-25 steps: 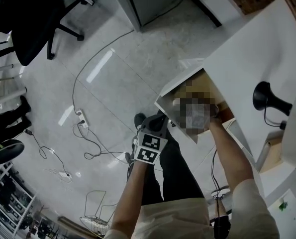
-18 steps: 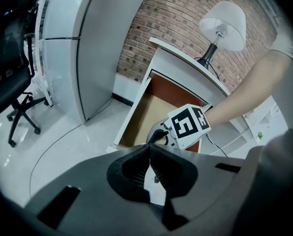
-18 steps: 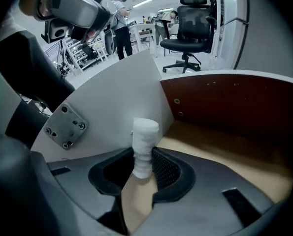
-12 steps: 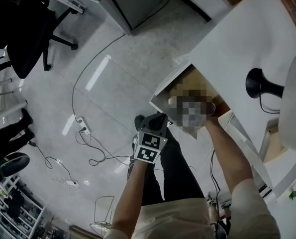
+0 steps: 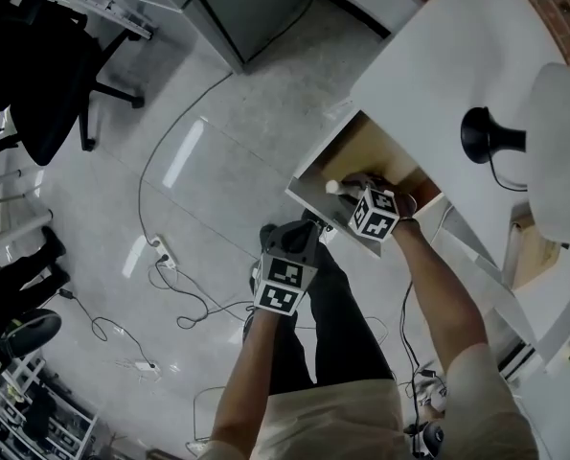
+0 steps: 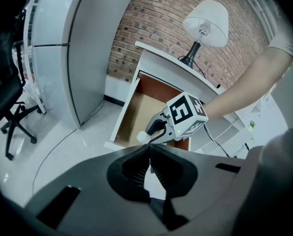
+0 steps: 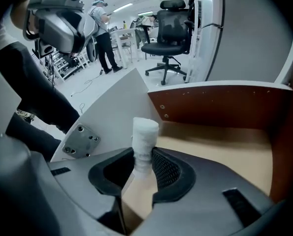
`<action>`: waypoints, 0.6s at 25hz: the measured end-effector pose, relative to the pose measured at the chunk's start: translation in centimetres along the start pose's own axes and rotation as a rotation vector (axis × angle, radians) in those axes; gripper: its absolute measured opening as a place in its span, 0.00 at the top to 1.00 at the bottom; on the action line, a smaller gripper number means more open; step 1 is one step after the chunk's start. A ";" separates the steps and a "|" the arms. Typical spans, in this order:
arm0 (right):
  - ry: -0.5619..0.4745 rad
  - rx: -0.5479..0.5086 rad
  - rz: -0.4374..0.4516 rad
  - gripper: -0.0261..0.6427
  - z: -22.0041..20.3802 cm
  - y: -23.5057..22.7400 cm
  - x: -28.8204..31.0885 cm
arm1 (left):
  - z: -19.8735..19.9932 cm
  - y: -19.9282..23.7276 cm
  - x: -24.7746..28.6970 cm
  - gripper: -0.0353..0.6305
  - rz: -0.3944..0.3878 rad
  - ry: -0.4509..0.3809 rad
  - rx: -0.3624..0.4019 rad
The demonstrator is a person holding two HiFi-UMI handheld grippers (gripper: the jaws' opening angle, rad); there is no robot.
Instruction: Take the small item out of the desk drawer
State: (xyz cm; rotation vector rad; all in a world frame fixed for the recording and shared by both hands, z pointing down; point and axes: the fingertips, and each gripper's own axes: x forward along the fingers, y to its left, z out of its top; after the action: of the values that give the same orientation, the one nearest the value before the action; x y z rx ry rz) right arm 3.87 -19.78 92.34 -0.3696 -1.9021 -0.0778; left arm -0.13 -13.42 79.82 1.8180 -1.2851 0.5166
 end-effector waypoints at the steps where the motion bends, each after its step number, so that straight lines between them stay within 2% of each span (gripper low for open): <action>1: -0.001 0.010 -0.009 0.75 0.1 0.1 -0.3 | -0.2 -0.1 -0.3 0.92 -0.003 -0.001 0.005; 7: -0.014 0.066 -0.056 0.75 1.1 0.8 -2.2 | -1.7 -0.5 -2.1 0.92 -0.009 0.008 0.021; 15: -0.075 0.179 -0.124 0.75 4.0 2.0 -6.6 | 1.6 -1.7 -7.4 0.92 -0.004 -0.033 0.093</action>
State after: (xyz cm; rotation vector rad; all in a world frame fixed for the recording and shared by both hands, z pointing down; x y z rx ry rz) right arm 2.87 -18.36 84.50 -0.1348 -1.9875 0.0244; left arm -1.72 -10.27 72.91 1.9121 -1.2982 0.5546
